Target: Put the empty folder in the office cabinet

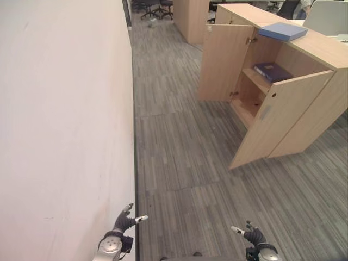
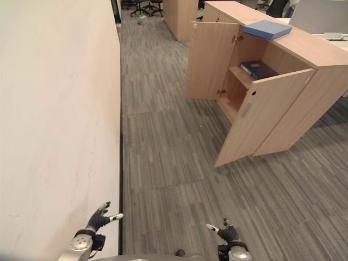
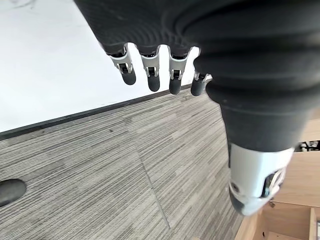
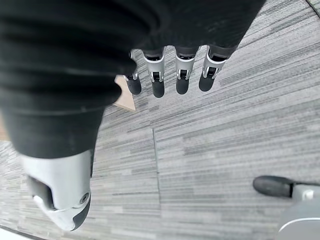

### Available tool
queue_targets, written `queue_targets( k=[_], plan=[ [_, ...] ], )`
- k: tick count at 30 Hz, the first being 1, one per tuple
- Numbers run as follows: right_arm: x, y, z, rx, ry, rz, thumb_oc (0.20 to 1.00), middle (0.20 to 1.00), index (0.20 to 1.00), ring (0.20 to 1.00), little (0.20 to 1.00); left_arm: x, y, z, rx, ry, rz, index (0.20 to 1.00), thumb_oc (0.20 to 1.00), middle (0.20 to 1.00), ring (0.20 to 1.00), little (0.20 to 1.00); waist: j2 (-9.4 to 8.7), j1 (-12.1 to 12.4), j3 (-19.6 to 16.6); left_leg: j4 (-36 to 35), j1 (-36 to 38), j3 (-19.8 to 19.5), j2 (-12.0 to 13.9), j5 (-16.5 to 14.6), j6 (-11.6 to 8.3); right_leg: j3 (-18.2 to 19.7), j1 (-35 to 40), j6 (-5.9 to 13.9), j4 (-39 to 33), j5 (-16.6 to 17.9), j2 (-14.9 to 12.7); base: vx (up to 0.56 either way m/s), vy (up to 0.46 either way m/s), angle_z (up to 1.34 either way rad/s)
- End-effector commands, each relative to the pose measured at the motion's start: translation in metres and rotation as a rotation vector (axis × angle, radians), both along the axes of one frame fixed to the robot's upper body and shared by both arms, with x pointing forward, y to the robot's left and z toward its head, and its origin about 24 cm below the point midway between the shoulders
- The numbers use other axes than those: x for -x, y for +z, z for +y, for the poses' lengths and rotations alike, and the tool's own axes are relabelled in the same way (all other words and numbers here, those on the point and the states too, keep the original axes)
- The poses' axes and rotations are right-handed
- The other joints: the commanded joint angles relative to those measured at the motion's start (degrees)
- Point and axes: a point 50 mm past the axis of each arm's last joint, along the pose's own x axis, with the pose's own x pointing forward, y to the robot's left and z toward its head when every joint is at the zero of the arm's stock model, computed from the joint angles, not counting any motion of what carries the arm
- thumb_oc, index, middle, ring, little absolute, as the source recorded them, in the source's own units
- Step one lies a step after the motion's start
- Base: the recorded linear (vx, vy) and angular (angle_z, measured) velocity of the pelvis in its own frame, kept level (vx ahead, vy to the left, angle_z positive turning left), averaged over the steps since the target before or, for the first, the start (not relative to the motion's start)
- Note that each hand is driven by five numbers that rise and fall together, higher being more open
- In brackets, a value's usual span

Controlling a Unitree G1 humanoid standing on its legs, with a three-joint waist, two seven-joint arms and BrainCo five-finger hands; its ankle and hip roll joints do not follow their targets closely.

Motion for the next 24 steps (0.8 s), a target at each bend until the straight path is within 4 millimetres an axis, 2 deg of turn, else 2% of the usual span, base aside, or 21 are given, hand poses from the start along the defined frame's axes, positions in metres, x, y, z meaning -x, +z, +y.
queue_targets(
  k=[1, 2, 3, 5, 8, 10, 12, 14, 16, 18, 22, 24],
  plan=[
    [-0.036, 0.020, -0.012, 0.039, 0.032, -0.136, 1.000, 1.000, 1.000, 1.000, 1.000, -0.041, 0.018, -0.013, 0.037, -0.021, -0.135, 1.000, 1.000, 1.000, 1.000, 1.000, -1.19, -0.14, 3.31, 12.37, -3.60, 2.47, 6.18, -0.53, -4.35, 0.12, 0.30, 4.77, 8.85, -8.76, -2.07, -0.04, -0.175, 0.06],
    [-0.042, 0.026, -0.014, 0.053, 0.042, -0.169, 1.000, 1.000, 1.000, 1.000, 1.000, -0.046, 0.021, -0.014, 0.042, -0.022, -0.152, 1.000, 1.000, 1.000, 1.000, 1.000, -2.03, 0.40, 4.61, 20.46, -9.13, 1.61, 6.19, 3.76, -5.54, 0.16, 0.53, 4.27, 9.08, -8.61, -2.28, -0.04, -0.136, 0.11],
    [-0.043, 0.026, -0.014, 0.053, 0.041, -0.170, 1.000, 1.000, 1.000, 1.000, 1.000, -0.046, 0.021, -0.014, 0.042, -0.022, -0.153, 1.000, 1.000, 1.000, 1.000, 1.000, -1.96, 0.18, 4.41, 21.04, -9.79, 1.31, 6.25, 3.58, -5.59, -0.06, 0.22, 4.23, 9.14, -8.62, -2.19, -0.05, -0.135, 0.32],
    [-0.048, 0.030, -0.015, 0.060, 0.054, -0.194, 1.000, 1.000, 1.000, 1.000, 1.000, -0.048, 0.022, -0.017, 0.048, -0.024, -0.158, 1.000, 1.000, 1.000, 1.000, 1.000, -3.08, 0.45, 4.84, 27.81, -14.80, 2.43, 6.90, 5.95, -5.01, 0.02, 0.62, 3.66, 9.33, -8.88, -2.77, 0.06, -0.109, 0.24],
    [-0.050, 0.032, -0.015, 0.068, 0.063, -0.201, 1.000, 1.000, 1.000, 1.000, 1.000, -0.047, 0.021, -0.018, 0.051, -0.026, -0.159, 1.000, 1.000, 1.000, 1.000, 1.000, -3.26, 1.38, 4.72, 26.31, -17.52, 3.42, 6.41, 5.19, -4.22, 0.47, 1.66, 3.51, 9.47, -9.63, -3.01, 0.14, -0.030, -0.03],
    [-0.052, 0.035, -0.015, 0.076, 0.085, -0.216, 1.000, 1.000, 1.000, 1.000, 1.000, -0.043, 0.020, -0.017, 0.047, -0.029, -0.149, 1.000, 1.000, 1.000, 1.000, 1.000, -2.95, 2.98, 4.37, 19.89, -19.03, 2.83, 5.23, 4.79, -4.08, 1.36, 3.28, 3.73, 9.18, -10.71, -2.49, 0.26, 0.026, -0.05],
    [-0.053, 0.035, -0.014, 0.078, 0.088, -0.219, 1.000, 1.000, 1.000, 1.000, 1.000, -0.041, 0.019, -0.017, 0.047, -0.025, -0.141, 1.000, 1.000, 1.000, 1.000, 1.000, -2.21, 4.19, 4.42, 14.28, -20.46, 1.47, 5.30, 8.10, -4.59, 2.22, 5.11, 3.71, 9.13, -12.01, -1.61, 0.28, 0.040, -0.01],
    [-0.054, 0.034, -0.012, 0.078, 0.087, -0.213, 1.000, 1.000, 1.000, 1.000, 1.000, -0.039, 0.016, -0.015, 0.042, -0.014, -0.127, 1.000, 1.000, 1.000, 1.000, 1.000, -1.80, 5.54, 4.83, 7.91, -22.51, 0.18, 5.32, 9.72, -4.60, 3.89, 7.55, 3.33, 9.61, -14.41, -0.84, 0.28, 0.022, -0.08],
    [-0.054, 0.033, -0.011, 0.079, 0.086, -0.211, 1.000, 1.000, 1.000, 1.000, 1.000, -0.039, 0.016, -0.015, 0.040, -0.009, -0.124, 1.000, 1.000, 1.000, 1.000, 1.000, -1.88, 5.98, 5.01, 6.78, -23.17, -0.38, 5.26, 9.78, -4.55, 4.62, 8.31, 3.23, 9.70, -14.97, -0.74, 0.23, 0.027, -0.36],
    [-0.054, 0.030, -0.007, 0.075, 0.100, -0.190, 1.000, 1.000, 1.000, 1.000, 1.000, -0.033, 0.013, -0.008, 0.033, 0.027, -0.110, 1.000, 1.000, 1.000, 1.000, 1.000, -1.23, 8.32, 4.95, 3.34, -25.98, -3.04, 6.01, 11.21, -5.14, 8.64, 11.79, 3.27, 8.26, -16.06, -0.45, 0.38, 0.089, -0.53],
    [-0.054, 0.028, -0.003, 0.065, 0.118, -0.181, 1.000, 1.000, 1.000, 1.000, 1.000, -0.022, 0.007, 0.001, 0.030, 0.079, -0.073, 1.000, 1.000, 1.000, 1.000, 1.000, -1.37, 9.81, 4.17, 2.39, -26.42, -3.75, 6.05, 12.03, -5.51, 11.18, 14.35, 3.50, 6.89, -17.02, -1.08, 0.29, 0.093, -0.49],
    [-0.052, 0.026, 0.002, 0.051, 0.133, -0.178, 1.000, 1.000, 1.000, 1.000, 1.000, -0.012, 0.003, 0.006, 0.024, 0.104, -0.042, 1.000, 1.000, 1.000, 1.000, 1.000, -1.46, 10.21, 2.92, 2.22, -25.95, -3.84, 6.20, 14.21, -5.74, 11.81, 14.93, 3.94, 6.51, -17.57, -1.58, 0.33, 0.174, -0.29]
  ],
)
